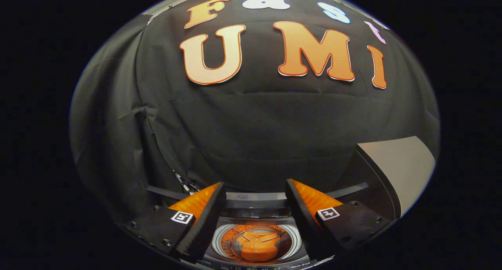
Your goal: Put the clothes into the washing machine and then close the washing machine lid.
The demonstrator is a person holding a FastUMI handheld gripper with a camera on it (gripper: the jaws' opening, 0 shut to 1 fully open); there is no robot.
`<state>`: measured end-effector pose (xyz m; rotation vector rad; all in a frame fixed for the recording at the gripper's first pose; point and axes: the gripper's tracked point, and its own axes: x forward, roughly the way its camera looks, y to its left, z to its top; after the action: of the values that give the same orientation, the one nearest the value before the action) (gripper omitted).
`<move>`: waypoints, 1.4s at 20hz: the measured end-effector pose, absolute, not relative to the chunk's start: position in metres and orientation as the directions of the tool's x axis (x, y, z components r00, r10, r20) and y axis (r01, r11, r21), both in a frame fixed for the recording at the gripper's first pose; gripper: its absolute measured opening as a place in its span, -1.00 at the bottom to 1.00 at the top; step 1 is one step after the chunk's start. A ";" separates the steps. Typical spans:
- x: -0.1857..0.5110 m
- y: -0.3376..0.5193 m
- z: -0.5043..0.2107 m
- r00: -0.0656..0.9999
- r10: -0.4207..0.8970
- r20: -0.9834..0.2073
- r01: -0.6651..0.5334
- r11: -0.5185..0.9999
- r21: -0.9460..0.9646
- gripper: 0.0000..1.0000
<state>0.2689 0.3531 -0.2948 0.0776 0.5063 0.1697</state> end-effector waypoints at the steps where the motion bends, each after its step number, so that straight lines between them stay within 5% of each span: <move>1: 0.263 0.352 -0.296 0.861 0.178 -0.476 -0.143 0.984 0.109 0.98; 28: 0.223 0.341 -0.311 0.854 0.166 -0.493 -0.154 0.986 0.066 0.99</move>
<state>0.2225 0.3405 -0.3109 0.0250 0.5208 0.1682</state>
